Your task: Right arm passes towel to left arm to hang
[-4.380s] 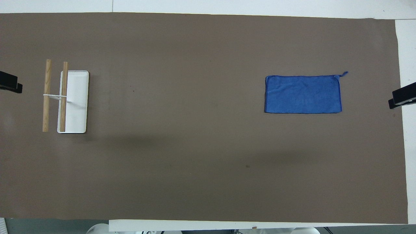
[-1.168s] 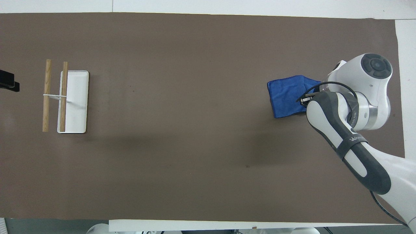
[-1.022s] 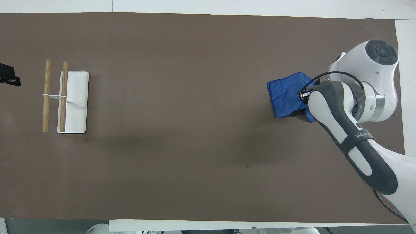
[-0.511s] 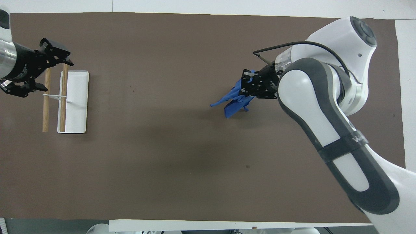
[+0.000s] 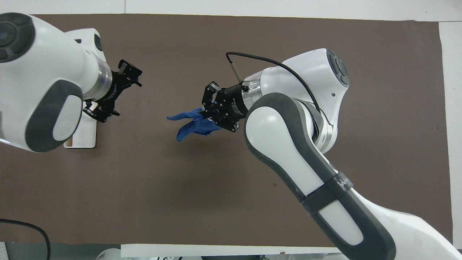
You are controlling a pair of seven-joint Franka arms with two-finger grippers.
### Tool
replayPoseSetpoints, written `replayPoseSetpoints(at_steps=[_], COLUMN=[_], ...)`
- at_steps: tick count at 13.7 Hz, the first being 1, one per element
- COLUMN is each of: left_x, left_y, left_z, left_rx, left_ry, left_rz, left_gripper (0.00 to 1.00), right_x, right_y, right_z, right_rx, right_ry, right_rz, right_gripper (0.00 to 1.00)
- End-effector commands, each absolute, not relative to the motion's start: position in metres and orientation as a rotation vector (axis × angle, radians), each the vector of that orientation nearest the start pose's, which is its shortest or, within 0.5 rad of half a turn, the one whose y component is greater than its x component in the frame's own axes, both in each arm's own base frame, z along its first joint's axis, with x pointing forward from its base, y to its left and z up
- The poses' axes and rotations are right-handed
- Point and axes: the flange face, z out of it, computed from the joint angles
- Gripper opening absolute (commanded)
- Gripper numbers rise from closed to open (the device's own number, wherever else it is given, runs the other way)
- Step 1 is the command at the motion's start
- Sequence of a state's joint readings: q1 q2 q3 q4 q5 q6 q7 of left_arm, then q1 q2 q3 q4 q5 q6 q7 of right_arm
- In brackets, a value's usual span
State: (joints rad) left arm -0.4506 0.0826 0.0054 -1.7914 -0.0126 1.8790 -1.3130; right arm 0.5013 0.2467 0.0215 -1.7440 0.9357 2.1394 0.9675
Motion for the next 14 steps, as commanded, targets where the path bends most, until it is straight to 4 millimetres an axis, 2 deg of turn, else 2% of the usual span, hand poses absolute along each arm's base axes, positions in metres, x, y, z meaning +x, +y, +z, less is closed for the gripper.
replayPoseSetpoints(at_steps=[1, 3, 7, 10, 12, 13, 14], left_x=[0.513, 0.503, 0.494, 0.493, 0.493, 0.491, 0.490], left_y=[-0.265, -0.276, -0.290, -0.291, -0.293, -0.296, -0.296], left_z=[0.479, 0.468, 0.469, 0.468, 0.469, 0.469, 0.469], left_rx=[-2.797, -2.784, -2.803, -2.818, -2.833, -2.836, -2.833], left_ry=[-1.413, -1.396, -1.370, -1.346, -1.319, -1.310, -1.308], left_rz=[0.020, 0.040, 0.033, 0.034, 0.031, 0.033, 0.037], left_gripper=[0.99, 0.98, 0.86, 0.48, 0.15, 0.07, 0.04], right_x=[0.549, 0.544, 0.538, 0.538, 0.536, 0.536, 0.536], right_y=[0.359, 0.365, 0.376, 0.376, 0.374, 0.374, 0.374], right_z=[0.465, 0.464, 0.465, 0.462, 0.459, 0.458, 0.459], right_rx=[-2.016, -2.023, -2.025, -2.022, -2.027, -2.028, -2.028], right_ry=[1.131, 1.122, 1.126, 1.136, 1.139, 1.138, 1.136], right_rz=[0.653, 0.660, 0.662, 0.648, 0.649, 0.650, 0.650], right_gripper=[0.00, 0.00, 0.00, 0.01, 0.01, 0.01, 0.01])
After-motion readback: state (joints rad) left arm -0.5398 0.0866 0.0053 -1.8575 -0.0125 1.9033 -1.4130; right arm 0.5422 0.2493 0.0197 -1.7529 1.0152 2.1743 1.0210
